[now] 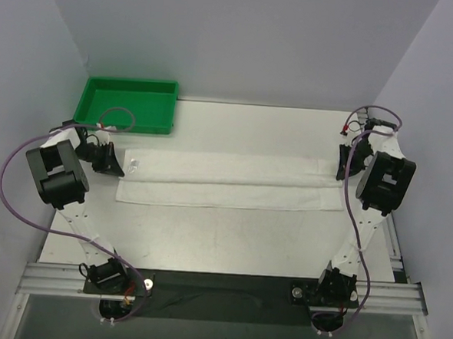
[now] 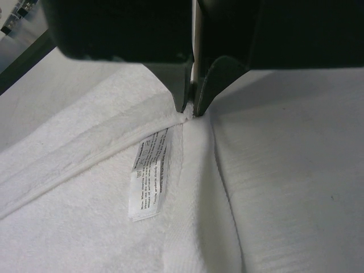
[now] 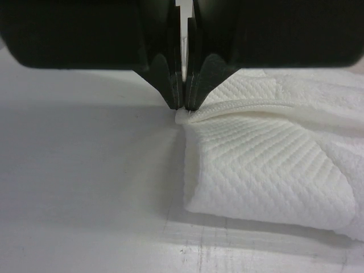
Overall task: Roll the towels
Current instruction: Fold the towel
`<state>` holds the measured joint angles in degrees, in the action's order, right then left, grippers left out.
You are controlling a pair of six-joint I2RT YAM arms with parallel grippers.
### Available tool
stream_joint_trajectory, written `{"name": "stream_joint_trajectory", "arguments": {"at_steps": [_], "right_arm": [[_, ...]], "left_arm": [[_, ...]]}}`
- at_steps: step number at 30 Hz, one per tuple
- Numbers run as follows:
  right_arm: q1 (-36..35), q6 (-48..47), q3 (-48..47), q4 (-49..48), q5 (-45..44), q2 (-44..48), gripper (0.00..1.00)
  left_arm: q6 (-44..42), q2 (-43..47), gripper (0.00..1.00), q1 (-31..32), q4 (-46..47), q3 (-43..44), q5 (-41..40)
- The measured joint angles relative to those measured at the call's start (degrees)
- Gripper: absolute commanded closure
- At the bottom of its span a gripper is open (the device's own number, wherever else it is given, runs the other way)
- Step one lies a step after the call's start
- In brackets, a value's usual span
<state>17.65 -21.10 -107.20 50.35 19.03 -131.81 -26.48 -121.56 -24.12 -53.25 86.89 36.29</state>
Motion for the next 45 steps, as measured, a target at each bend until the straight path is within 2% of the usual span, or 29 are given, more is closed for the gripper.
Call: {"name": "stream_joint_trajectory", "arguments": {"at_steps": [12, 24, 30, 35, 40, 45], "right_arm": [[0.39, -0.39, -1.68, 0.00, 2.08, 0.61, 1.00], [1.77, -3.50, 1.64, 0.46, 4.35, 10.51, 1.00], [1.88, -4.28, 5.75, 0.66, 4.24, 9.07, 1.00], [1.88, -4.31, 7.06, 0.13, 2.93, 5.44, 1.00], [1.92, -3.48, 6.23, 0.48, 2.32, 3.65, 1.00], [1.84, -2.14, 1.42, 0.81, 2.27, 3.28, 1.00]], "left_arm": [[1.42, 0.66, 1.00, 0.00, 2.05, 0.15, 1.53], [-2.16, 8.92, 1.00, -0.57, -2.45, 0.13, 2.69], [-4.24, 8.68, 1.00, -1.40, -2.71, -3.56, 2.56], [-4.31, 5.05, 1.00, -1.64, -0.87, -7.52, 0.92], [-1.66, 3.48, 1.00, -1.86, -0.96, -6.97, 2.32], [0.04, 2.34, 1.00, -1.38, -0.98, -2.21, 1.97]]}}
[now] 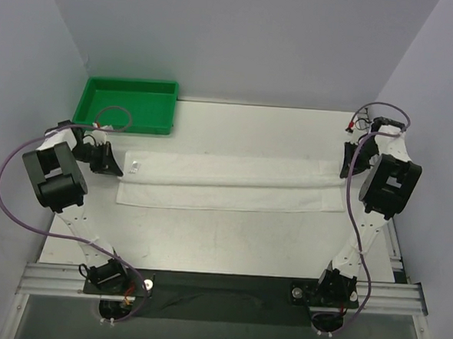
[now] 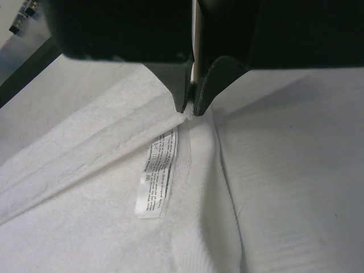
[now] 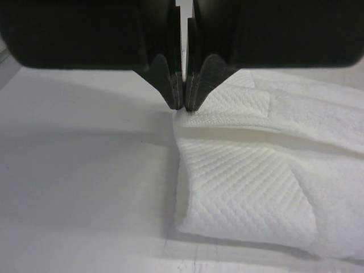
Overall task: Roll the towels
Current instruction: Fold the towel
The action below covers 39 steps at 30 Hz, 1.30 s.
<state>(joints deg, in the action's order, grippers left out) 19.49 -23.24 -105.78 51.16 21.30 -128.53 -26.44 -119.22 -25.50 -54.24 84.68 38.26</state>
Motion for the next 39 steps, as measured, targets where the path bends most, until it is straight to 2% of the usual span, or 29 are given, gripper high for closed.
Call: {"name": "stream_joint_trajectory", "arguments": {"at_steps": [6, 12, 17, 27, 39], "right_arm": [[-0.07, 0.66, -2.86, 0.57, 1.11, 0.63, 1.00], [0.09, -0.11, -1.51, 1.25, 1.20, 4.22, 1.00], [0.35, -1.22, 1.09, 1.33, 1.14, 5.90, 1.00], [0.70, -1.31, 2.73, 0.26, 0.00, 1.11, 1.00], [0.70, -0.87, 2.60, -0.20, -0.98, -0.96, 1.00]], "left_arm": [[0.11, 1.25, 1.00, 0.39, -2.99, 6.12, 1.40], [-3.96, 6.82, 1.00, 0.07, -9.40, 5.99, 1.51], [-8.76, 9.53, 1.00, -1.07, -12.87, 1.97, 0.74], [-8.37, 2.34, 1.00, -2.08, -6.80, -7.85, -1.36], [-2.40, 0.20, 1.00, -1.90, -6.86, -5.88, -0.61]]}}
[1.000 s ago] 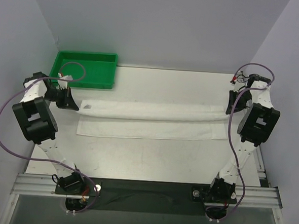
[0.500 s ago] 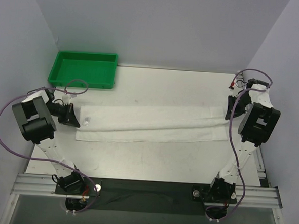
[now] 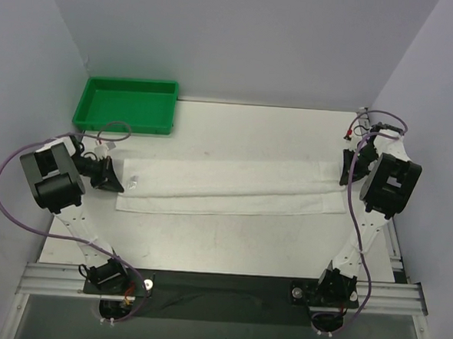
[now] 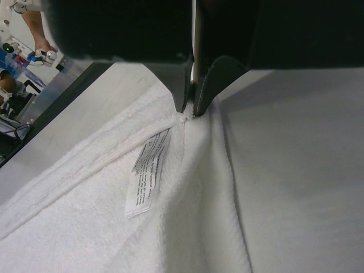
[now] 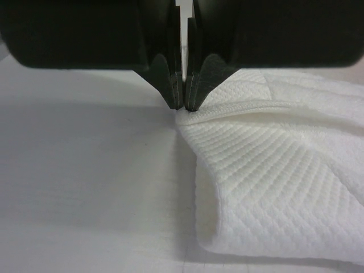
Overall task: Roll the towels
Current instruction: Fold the towel
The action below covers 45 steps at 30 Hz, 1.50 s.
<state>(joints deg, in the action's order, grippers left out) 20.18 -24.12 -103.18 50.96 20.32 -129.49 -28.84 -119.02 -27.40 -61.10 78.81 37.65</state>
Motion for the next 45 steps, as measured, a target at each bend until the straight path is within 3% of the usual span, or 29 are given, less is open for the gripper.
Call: {"name": "stream_joint_trajectory", "arguments": {"at_steps": [8, 15, 21, 28, 45], "right_arm": [[-0.13, 0.72, -1.25, 0.28, 0.09, -0.48, 1.00], [-0.35, 0.85, -1.25, 0.28, 0.09, -0.48, 1.00], [-0.35, 1.11, -1.25, 0.28, 0.11, -0.48, 1.00], [-0.35, 1.11, -1.25, 0.28, 0.09, -0.48, 1.00], [-0.35, 1.05, -2.38, 0.24, -0.31, -0.59, 1.00]], "left_arm": [[0.90, -0.52, 1.00, 1.60, -0.92, 10.23, 1.18], [-3.30, 7.82, 1.00, 1.31, -9.11, 14.47, 2.80], [-7.34, 8.22, 1.00, -0.46, -10.99, 9.14, 1.73], [-8.70, 0.46, 1.00, -1.31, -5.77, -0.59, -3.32], [-1.73, -2.08, 1.00, -0.85, -5.99, 1.66, -2.89]]}}
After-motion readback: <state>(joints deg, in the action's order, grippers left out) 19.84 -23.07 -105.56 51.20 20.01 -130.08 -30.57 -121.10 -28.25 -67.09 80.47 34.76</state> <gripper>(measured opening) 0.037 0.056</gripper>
